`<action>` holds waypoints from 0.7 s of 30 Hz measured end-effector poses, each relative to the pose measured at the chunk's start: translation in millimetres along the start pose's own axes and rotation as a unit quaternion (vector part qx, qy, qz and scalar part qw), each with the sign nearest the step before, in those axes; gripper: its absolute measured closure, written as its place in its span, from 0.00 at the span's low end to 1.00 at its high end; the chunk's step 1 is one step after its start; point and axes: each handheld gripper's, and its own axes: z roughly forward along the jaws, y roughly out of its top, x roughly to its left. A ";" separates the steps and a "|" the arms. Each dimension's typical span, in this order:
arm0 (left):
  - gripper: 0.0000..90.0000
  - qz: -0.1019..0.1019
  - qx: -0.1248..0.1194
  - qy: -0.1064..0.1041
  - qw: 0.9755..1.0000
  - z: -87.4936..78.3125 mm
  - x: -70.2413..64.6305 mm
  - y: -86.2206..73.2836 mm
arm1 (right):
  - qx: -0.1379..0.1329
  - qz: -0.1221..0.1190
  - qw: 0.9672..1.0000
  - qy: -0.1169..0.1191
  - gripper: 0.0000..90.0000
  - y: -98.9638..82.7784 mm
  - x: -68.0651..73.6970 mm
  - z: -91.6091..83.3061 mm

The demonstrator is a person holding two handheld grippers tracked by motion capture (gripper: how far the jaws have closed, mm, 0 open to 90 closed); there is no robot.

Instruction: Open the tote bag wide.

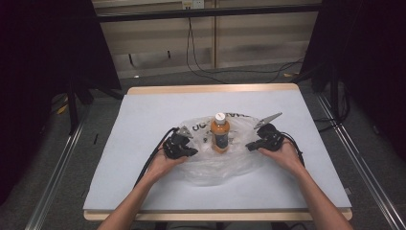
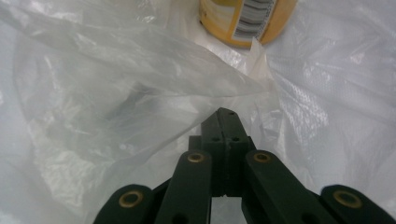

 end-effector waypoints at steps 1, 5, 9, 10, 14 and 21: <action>1.00 -0.002 -0.009 0.001 1.000 -0.1 -0.3 0.1 | -0.002 0.003 1.000 -0.003 1.00 0.8 0.4 0.6; 1.00 -0.017 -0.044 -0.003 0.999 -6.9 -3.8 1.8 | -0.040 0.002 0.999 -0.006 1.00 0.0 1.4 -2.2; 1.00 -0.021 -0.081 -0.011 0.996 -14.1 -4.3 -0.5 | -0.079 0.003 0.997 0.001 1.00 -0.5 4.9 -13.8; 1.00 -0.021 -0.086 -0.015 0.996 -17.4 -4.8 -0.8 | -0.085 0.004 0.996 0.001 1.00 -0.5 5.4 -17.2; 1.00 -0.017 -0.119 -0.015 0.993 -27.6 -10.8 -0.8 | -0.113 0.011 0.993 -0.001 1.00 -3.5 8.1 -29.7; 1.00 -0.009 -0.190 -0.019 0.982 -53.1 -22.1 -6.0 | -0.181 0.012 0.983 -0.004 1.00 -13.4 17.3 -54.7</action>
